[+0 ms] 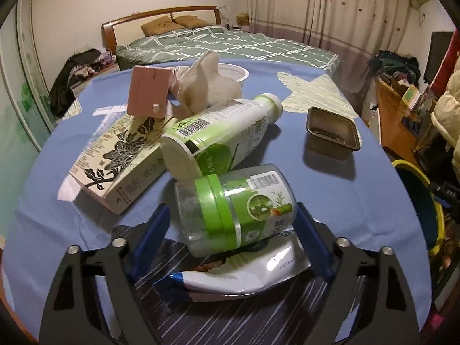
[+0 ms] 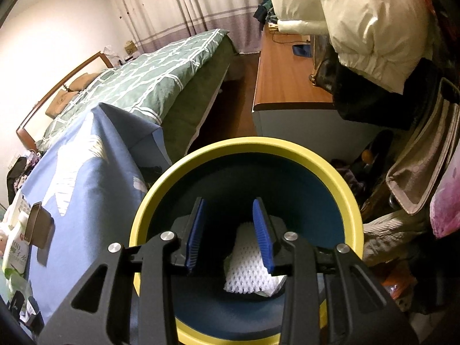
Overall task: Collect trash
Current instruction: 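Drop the foam net into the yellow bin with the right gripper, then grasp the green-capped clear jar with the left gripper, then carry the jar to the yellow bin and open the left gripper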
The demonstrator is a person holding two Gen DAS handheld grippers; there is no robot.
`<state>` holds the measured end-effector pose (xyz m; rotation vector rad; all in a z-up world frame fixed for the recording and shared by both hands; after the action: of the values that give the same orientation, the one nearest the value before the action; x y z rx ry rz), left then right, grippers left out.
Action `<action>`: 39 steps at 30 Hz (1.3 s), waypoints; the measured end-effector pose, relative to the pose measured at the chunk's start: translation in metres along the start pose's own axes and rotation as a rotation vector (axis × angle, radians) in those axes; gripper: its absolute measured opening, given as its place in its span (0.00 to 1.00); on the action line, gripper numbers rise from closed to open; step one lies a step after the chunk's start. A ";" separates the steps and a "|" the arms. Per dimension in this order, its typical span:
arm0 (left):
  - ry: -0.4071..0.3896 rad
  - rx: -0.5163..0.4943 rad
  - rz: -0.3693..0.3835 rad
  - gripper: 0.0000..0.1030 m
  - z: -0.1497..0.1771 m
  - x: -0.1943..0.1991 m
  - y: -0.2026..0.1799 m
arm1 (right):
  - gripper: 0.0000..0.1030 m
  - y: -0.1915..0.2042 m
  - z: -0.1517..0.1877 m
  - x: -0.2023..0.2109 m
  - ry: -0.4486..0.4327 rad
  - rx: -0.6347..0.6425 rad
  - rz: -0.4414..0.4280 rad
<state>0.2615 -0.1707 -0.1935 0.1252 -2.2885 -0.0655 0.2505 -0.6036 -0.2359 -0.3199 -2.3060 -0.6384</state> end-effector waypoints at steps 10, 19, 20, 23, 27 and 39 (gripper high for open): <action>-0.038 -0.004 -0.001 0.75 -0.002 0.014 0.000 | 0.33 0.001 0.007 0.013 -0.009 -0.004 -0.037; -0.106 -0.073 0.096 0.75 -0.005 0.058 -0.029 | 0.33 0.002 0.011 0.037 -0.038 0.001 -0.062; -0.106 -0.084 0.116 0.75 -0.005 0.061 -0.035 | 0.33 0.002 0.012 0.039 -0.042 0.002 -0.060; -0.110 -0.112 0.151 0.75 -0.004 0.067 -0.048 | 0.33 -0.001 0.014 0.050 -0.063 0.006 -0.043; -0.117 -0.159 0.195 0.75 -0.008 0.071 -0.076 | 0.34 -0.011 0.016 0.065 -0.083 0.001 -0.019; -0.129 -0.367 0.358 0.75 -0.010 0.087 -0.205 | 0.38 -0.045 0.027 0.094 -0.115 -0.001 0.050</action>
<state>0.2263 -0.3842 -0.1404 -0.4898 -2.3494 -0.3112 0.1498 -0.6230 -0.2030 -0.4234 -2.3988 -0.6099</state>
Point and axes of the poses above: each gripper's, at about its wrist camera, not at the fingertips, and x roughly against the way its jaws point, y to its left, z to its underside, the point moved 5 cm from there along -x, roughly the way its jaws point, and after that the axes turned 9 degrees about -z, right-handed, at the moved point
